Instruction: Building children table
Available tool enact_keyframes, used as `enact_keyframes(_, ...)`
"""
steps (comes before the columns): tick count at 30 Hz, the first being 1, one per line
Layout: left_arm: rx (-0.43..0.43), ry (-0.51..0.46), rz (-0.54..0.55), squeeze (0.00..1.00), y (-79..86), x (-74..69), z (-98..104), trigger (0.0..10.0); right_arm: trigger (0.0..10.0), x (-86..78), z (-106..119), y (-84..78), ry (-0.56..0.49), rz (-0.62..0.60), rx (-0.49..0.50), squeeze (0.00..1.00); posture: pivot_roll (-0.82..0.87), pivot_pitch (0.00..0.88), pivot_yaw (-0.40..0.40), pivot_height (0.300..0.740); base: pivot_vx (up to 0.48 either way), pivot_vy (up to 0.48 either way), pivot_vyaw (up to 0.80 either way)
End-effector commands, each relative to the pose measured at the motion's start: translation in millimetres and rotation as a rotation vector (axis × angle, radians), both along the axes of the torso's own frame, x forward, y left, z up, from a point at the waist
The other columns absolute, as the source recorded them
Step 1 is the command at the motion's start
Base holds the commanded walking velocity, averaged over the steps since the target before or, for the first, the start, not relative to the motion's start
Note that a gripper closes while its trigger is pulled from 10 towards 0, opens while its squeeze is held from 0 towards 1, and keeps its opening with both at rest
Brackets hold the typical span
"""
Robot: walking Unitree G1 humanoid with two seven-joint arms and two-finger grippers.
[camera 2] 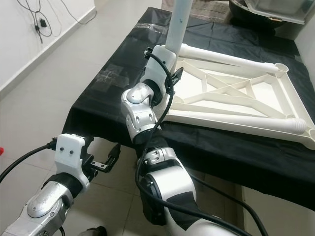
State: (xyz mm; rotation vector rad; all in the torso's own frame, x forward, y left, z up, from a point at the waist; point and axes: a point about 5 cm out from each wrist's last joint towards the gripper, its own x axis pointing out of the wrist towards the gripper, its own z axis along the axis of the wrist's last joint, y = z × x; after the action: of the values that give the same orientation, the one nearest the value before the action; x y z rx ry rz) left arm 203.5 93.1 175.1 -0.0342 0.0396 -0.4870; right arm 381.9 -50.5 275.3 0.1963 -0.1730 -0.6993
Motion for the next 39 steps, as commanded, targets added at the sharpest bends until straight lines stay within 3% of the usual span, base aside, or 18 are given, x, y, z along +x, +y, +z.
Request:
enact_keyframes(1, -0.009, 0.085, -0.210, 0.00, -19.1, -20.3, -14, 10.0, 10.0, -5.5, -46, 6.0, 0.212, -0.040, 0.132, 0.00, 0.09, 0.173, -0.063, 0.740, 0.000, 0.000, 0.00)
enact_keyframes(6, 0.005, 0.106, -0.281, 0.00, -28.2, -32.1, -22, 10.0, 10.0, -5.0, -46, 6.5, 0.216, -0.050, 0.141, 0.00, 0.10, 0.171, -0.063, 0.740, 0.000, 0.000, 0.00)
enact_keyframes(20, 0.017, 0.083, -0.272, 0.00, -26.3, -30.6, -23, 10.0, 10.0, -4.2, -47, 11.6, 0.217, -0.025, 0.145, 0.00, 0.10, 0.167, -0.063, 0.740, 0.000, 0.000, 0.00)
enact_keyframes(24, 0.048, 0.028, -0.213, 0.00, -20.3, -25.9, -20, 10.0, 10.0, -4.2, -49, 14.7, 0.222, 0.002, 0.143, 0.00, 0.10, 0.169, -0.063, 0.740, 0.000, 0.000, 0.00)
enact_keyframes(28, 0.143, -0.051, -0.095, 0.00, -8.6, -17.6, -21, 10.0, 10.0, -3.0, -53, 14.4, 0.232, 0.013, 0.135, 0.00, 0.09, 0.166, -0.061, 0.740, 0.000, 0.000, 0.00)
enact_keyframes(39, 0.185, -0.105, -0.009, 0.00, -0.8, -10.8, -20, 10.0, 10.0, -1.4, -53, 13.2, 0.231, 0.017, 0.126, 0.00, 0.09, 0.163, -0.063, 0.740, 0.000, 0.000, 0.00)
